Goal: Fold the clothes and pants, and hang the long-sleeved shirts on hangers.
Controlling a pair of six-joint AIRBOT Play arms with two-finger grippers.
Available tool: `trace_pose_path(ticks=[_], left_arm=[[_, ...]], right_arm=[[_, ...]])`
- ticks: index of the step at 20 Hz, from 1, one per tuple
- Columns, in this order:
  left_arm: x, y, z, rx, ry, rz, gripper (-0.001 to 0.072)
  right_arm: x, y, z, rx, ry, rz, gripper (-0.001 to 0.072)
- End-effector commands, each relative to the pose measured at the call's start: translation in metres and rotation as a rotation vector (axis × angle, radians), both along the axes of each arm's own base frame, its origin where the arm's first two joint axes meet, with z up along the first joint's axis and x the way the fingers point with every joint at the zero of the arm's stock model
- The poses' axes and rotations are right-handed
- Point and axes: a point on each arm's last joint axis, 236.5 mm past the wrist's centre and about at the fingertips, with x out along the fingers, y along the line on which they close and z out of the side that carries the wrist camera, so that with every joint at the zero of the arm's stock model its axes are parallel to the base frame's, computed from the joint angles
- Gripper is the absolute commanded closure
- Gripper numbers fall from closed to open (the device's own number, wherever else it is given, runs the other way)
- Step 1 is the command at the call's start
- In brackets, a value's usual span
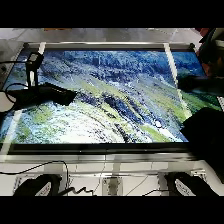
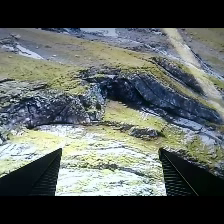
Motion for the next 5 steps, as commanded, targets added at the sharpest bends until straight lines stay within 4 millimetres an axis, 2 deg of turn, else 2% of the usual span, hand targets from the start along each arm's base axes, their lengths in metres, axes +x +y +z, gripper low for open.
trace_pose_path(ticks=[1, 5], left_arm=[[0.0, 0.0, 0.001, 0.0, -0.002, 0.0, 0.0014], [0.0, 0.0, 0.001, 0.0, -0.002, 0.0, 0.0014]], right_arm=[[0.002, 0.052, -0.029, -0.126, 0.047, 0.165, 0.0679], [0.004, 0.054, -0.059, -0.149, 0.142, 0.173, 0.0679]])
